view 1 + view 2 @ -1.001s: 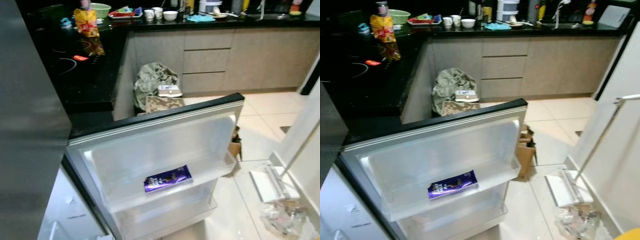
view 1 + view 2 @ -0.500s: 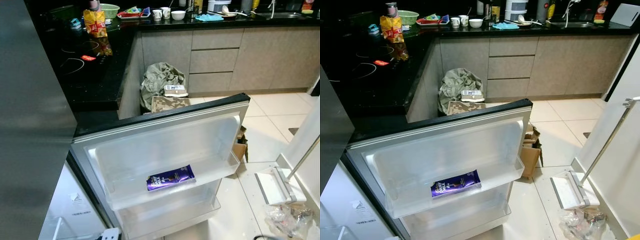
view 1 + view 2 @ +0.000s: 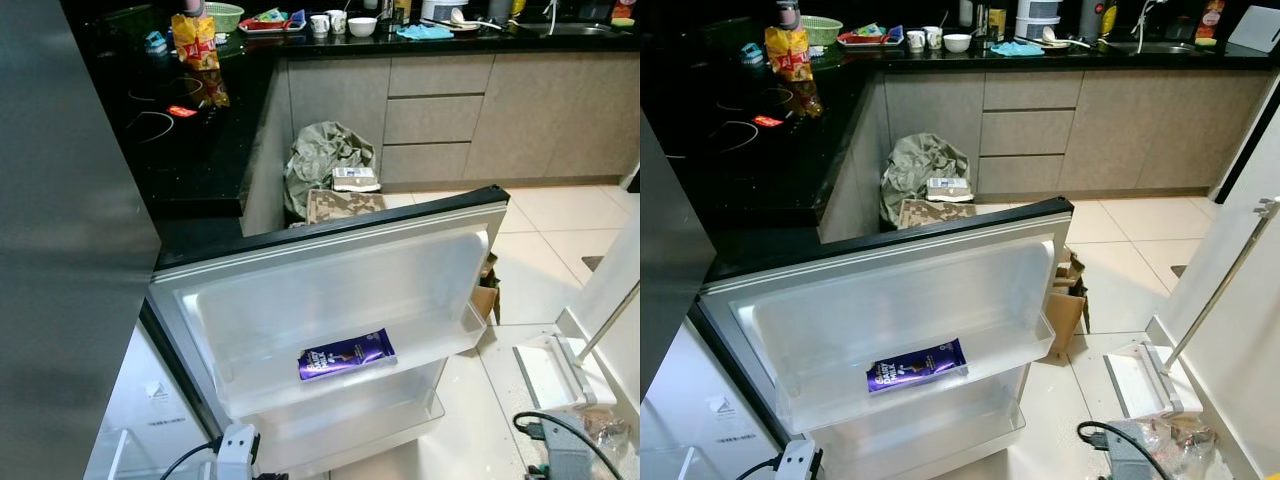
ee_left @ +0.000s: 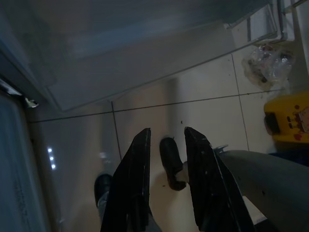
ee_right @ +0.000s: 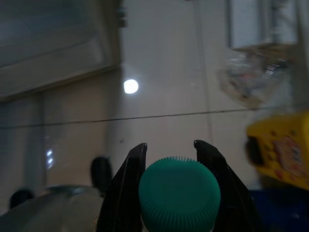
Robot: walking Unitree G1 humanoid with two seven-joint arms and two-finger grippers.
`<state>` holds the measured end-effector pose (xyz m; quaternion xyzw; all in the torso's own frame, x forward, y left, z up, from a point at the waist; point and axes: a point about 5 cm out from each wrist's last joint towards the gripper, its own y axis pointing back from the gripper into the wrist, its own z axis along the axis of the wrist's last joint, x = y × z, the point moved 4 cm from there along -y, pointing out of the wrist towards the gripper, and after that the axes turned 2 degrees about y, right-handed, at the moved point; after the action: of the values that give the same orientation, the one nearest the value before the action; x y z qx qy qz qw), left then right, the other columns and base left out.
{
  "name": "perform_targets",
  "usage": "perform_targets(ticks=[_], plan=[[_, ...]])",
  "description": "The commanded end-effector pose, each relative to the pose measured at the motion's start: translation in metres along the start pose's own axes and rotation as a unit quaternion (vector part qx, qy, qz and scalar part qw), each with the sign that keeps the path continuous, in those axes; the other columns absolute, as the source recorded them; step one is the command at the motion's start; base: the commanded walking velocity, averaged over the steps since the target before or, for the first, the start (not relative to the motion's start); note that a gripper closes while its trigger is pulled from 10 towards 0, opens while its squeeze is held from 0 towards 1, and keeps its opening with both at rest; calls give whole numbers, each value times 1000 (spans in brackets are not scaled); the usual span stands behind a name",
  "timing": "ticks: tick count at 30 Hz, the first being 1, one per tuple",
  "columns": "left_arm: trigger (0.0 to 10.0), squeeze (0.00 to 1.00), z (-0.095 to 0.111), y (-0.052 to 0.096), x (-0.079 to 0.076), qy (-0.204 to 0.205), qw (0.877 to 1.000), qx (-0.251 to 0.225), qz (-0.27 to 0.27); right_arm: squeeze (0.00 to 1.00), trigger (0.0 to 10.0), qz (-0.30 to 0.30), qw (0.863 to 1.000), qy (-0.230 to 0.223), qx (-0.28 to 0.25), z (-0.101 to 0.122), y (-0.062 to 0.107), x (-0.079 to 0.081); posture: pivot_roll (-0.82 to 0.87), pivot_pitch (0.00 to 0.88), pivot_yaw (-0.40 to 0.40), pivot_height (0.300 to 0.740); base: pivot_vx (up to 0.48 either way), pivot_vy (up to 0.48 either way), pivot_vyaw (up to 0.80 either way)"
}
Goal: Restocking fridge
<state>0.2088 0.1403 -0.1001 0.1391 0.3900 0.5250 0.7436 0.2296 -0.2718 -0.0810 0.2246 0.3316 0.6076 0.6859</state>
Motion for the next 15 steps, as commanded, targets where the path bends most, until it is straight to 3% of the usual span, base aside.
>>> perform_targets(ticks=[1,15], plan=[[10000,0,-7,-1,-6,-1,1000,15,-10,0,10000,5,1000,5,-3,1,0,1,-85,34,7,740,0,-435,0],[10000,0,-12,0,-6,4,1000,18,-8,0,10000,50,998,33,-15,7,-2,19,-84,36,7,740,0,-31,0]])
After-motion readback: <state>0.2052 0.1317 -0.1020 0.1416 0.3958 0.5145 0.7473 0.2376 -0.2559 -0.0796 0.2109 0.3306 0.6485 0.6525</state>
